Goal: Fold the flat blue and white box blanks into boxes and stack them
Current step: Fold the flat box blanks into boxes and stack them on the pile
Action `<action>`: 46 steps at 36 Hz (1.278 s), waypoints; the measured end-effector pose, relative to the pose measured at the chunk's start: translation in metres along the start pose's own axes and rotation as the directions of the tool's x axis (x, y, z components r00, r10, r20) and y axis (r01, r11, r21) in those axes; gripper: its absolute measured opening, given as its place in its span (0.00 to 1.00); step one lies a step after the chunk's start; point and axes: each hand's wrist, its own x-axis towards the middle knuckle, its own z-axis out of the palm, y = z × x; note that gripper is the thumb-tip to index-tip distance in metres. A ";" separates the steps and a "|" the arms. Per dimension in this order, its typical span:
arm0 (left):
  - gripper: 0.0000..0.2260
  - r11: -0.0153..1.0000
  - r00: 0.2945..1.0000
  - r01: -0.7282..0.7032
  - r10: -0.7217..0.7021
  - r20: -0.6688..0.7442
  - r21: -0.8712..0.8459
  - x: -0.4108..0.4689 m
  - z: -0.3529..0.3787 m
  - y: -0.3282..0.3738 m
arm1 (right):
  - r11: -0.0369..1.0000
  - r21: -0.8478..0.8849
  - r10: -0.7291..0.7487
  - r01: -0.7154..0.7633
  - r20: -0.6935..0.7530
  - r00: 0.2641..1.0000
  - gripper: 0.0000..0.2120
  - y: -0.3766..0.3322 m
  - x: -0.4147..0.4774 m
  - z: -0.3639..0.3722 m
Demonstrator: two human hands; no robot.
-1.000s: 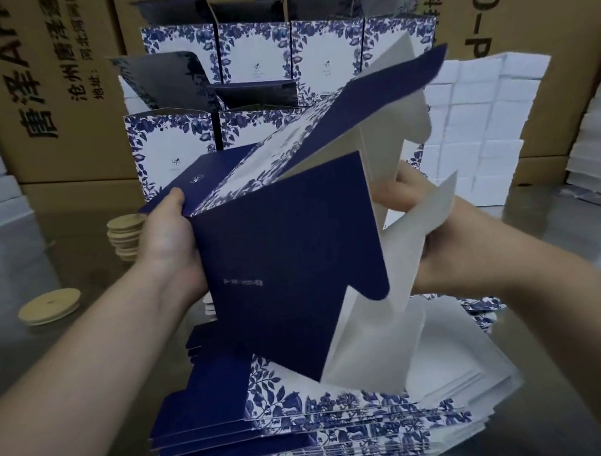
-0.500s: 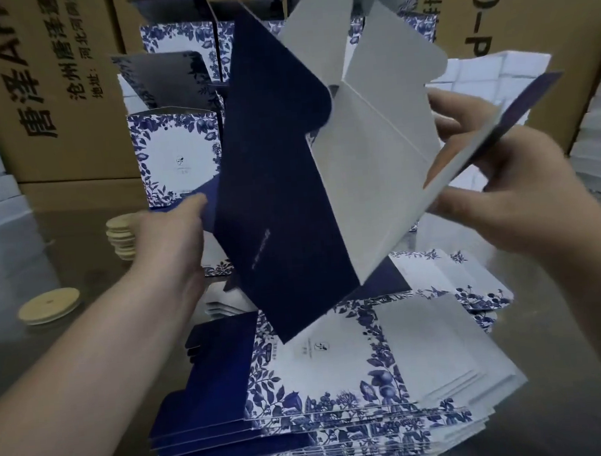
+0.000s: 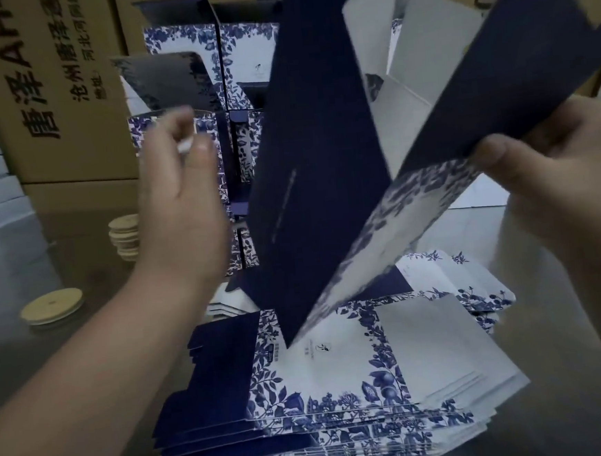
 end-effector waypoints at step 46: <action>0.13 0.897 0.872 -0.439 0.412 0.263 0.053 -0.026 -0.002 0.004 | 0.949 -0.301 -0.128 0.089 -0.115 0.985 0.35 0.033 -0.016 0.040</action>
